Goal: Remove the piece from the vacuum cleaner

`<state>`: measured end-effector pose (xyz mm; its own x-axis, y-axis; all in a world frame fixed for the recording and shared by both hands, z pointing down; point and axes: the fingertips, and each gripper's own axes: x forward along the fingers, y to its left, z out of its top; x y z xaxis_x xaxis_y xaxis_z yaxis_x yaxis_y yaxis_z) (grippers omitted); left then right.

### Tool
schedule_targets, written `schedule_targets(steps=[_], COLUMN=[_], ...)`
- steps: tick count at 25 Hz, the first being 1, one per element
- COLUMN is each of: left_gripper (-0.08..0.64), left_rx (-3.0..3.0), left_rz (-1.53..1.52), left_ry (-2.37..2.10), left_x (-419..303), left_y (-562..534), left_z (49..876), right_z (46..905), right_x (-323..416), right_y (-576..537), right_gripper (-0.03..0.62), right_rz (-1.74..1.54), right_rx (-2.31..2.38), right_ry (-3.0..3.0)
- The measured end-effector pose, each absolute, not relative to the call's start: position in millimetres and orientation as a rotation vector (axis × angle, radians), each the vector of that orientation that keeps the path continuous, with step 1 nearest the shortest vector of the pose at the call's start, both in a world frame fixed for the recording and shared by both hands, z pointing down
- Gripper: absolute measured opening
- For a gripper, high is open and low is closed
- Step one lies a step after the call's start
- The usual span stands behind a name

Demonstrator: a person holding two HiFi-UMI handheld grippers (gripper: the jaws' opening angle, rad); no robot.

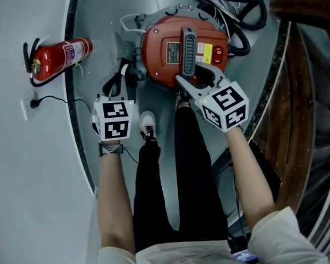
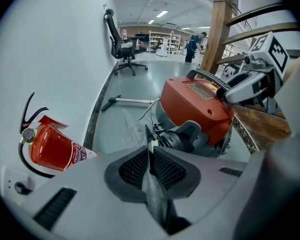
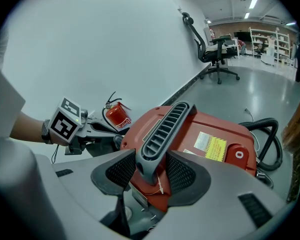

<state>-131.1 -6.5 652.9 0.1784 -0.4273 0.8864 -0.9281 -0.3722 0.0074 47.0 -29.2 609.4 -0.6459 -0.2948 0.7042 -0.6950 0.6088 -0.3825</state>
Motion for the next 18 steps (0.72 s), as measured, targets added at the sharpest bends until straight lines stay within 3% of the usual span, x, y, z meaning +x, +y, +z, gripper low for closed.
schedule_targets(steps=[18], left_gripper=[0.038], left_rx=[1.916], left_rz=[1.165], left_ry=[-1.265], left_x=[-140.9], left_y=[-5.4], left_z=[651.9], right_z=[608.7], right_x=[46.8], right_y=[-29.5], right_gripper=[0.202], right_rz=[0.875], right_rx=[0.783], right_ry=[-2.255])
